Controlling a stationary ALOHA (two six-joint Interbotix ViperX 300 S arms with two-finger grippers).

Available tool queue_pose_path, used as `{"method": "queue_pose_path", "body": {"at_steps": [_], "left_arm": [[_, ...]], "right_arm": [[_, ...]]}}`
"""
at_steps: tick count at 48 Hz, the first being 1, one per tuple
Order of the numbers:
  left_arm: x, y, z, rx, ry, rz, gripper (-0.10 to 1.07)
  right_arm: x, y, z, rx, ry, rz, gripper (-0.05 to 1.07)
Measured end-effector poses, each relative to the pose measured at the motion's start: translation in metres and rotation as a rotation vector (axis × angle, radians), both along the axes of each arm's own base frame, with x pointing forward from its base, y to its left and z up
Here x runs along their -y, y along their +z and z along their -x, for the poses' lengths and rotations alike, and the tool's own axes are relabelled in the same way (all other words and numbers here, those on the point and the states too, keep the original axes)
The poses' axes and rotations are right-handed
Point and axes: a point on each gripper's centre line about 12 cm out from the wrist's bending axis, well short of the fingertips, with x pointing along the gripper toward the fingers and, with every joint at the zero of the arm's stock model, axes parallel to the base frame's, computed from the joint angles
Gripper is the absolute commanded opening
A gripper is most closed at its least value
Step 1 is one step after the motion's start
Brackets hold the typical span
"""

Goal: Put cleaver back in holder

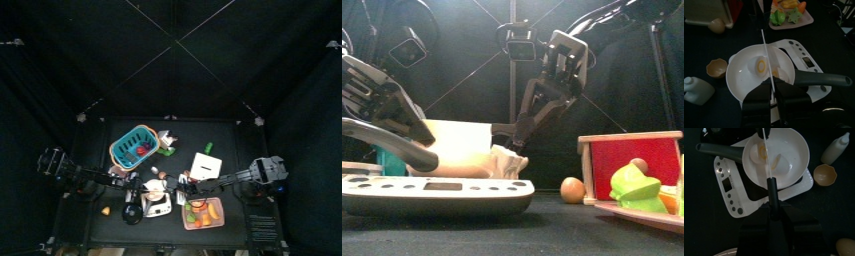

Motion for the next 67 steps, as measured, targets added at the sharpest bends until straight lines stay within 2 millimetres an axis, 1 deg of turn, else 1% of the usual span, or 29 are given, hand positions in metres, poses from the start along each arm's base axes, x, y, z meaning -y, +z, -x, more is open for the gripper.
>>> {"method": "queue_pose_path", "body": {"at_steps": [13, 18, 20, 24, 25, 28, 32, 35, 43, 47, 52, 59, 67], "left_arm": [[0.0, 0.0, 0.0, 0.002, -0.011, -0.01, 0.45], [-0.002, 0.003, 0.0, 0.014, -0.009, -0.012, 0.48], [-0.003, 0.006, 0.0, 0.022, -0.004, -0.012, 0.52], [-0.005, 0.014, -0.001, 0.055, 0.003, -0.007, 0.59], [-0.006, 0.02, -0.002, 0.083, 0.006, -0.008, 0.63], [-0.011, 0.03, -0.002, 0.122, 0.024, -0.001, 0.68], [-0.015, 0.039, -0.001, 0.156, 0.04, 0.002, 0.75], [-0.017, 0.044, -0.001, 0.176, 0.046, 0.004, 0.76], [-0.019, 0.063, 0.002, 0.263, 0.042, -0.001, 0.76], [-0.024, 0.075, 0.006, 0.321, 0.051, -0.013, 0.76], [-0.031, 0.085, 0.012, 0.372, 0.075, -0.019, 0.76], [-0.044, 0.104, 0.025, 0.452, 0.12, -0.038, 0.76], [-0.053, 0.123, 0.043, 0.546, 0.158, -0.062, 0.76]], "right_arm": [[0.0, 0.001, 0.0, 0.001, 0.004, 0.007, 0.4], [0.0, 0.006, 0.001, 0.014, 0.003, 0.004, 0.4], [0.0, 0.011, 0.001, 0.027, 0.003, 0.003, 0.4], [0.001, 0.021, 0.0, 0.05, 0.002, 0.002, 0.4], [0.002, 0.024, -0.001, 0.059, 0.001, 0.002, 0.4], [0.005, 0.033, -0.001, 0.073, -0.013, 0.003, 0.4], [0.009, 0.04, 0.0, 0.073, -0.03, 0.006, 0.4], [0.012, 0.042, 0.002, 0.067, -0.041, 0.01, 0.4], [0.014, 0.053, 0.008, 0.07, -0.06, 0.01, 0.4], [0.016, 0.064, 0.011, 0.083, -0.08, -0.007, 0.4], [0.023, 0.074, 0.018, 0.078, -0.126, -0.033, 0.4], [0.04, 0.095, 0.03, 0.064, -0.212, -0.061, 0.4], [0.071, 0.107, 0.045, -0.006, -0.352, -0.082, 0.4]]}}
